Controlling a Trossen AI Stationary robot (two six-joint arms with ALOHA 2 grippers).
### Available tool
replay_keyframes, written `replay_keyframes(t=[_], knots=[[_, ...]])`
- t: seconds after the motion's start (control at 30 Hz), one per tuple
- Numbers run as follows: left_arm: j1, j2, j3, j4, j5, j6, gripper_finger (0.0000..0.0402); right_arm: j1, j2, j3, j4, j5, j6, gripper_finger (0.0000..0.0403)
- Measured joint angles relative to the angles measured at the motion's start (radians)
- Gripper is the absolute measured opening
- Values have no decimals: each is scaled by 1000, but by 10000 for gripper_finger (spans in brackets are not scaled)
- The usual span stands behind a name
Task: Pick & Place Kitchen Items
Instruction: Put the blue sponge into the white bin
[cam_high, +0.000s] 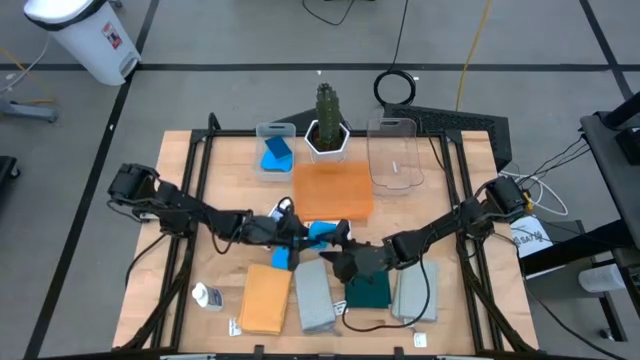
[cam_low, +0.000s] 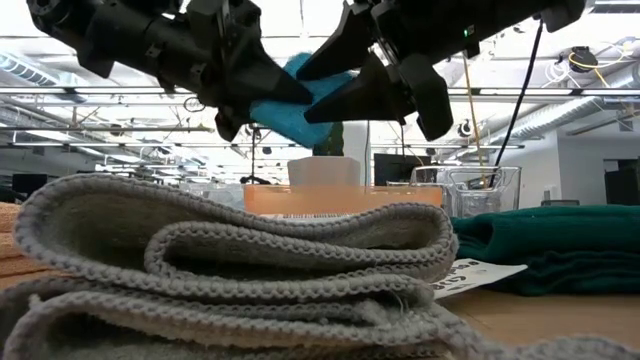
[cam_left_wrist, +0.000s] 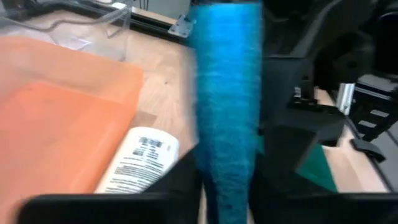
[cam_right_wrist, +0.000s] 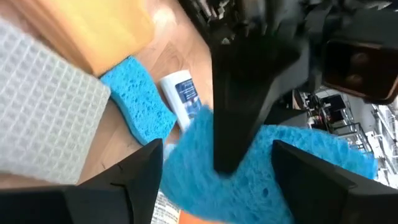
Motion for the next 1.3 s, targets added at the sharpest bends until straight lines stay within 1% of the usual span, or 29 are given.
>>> replay_keyframes(t=[0.03, 0.07, 0.1, 0.23, 0.33, 0.43, 0.53, 0.67, 0.73, 0.83, 0.93, 1.07, 1.2, 1.3], knots=[[3, 0, 0, 0, 0, 13, 49, 3, 0, 0, 9, 1, 12, 267], [7, 0, 0, 0, 0, 19, 27, 5, 0, 0, 23, 1, 26, 267], [13, 0, 0, -3, -1, 21, 19, 11, 0, 0, 36, 1, 44, 267], [38, 0, 0, -5, -2, 21, 21, 39, -26, 0, 51, -2, 135, 267], [50, 0, -1, -8, -2, 21, 9, 63, -65, 0, 55, -5, 243, 263], [57, 0, -1, -7, -1, 21, 15, 86, -116, -1, 47, -25, 344, 256], [57, 0, -1, -7, -1, 21, 12, 93, -172, -3, 27, -138, 438, 248], [57, 0, -1, -7, 0, 21, 10, 79, -247, -34, 41, -369, 578, 235], [57, 0, -1, -7, 0, 21, 13, 67, -280, -64, 77, -460, 625, 226], [57, -1, -1, -7, 0, 22, 8, 51, -313, -125, 179, -550, 666, 212], [57, -1, -1, -7, 0, 24, 9, 42, -339, -199, 313, -604, 685, 200], [57, -1, -1, -7, 0, 23, 13, 25, -360, -313, 534, -706, 734, 186], [57, -1, -1, -6, 0, 28, 7, 0, -362, -399, 755, -843, 813, 173], [58, -1, -1, -2, 0, 30, 13, -21, -361, -430, 838, -907, 885, 163]])
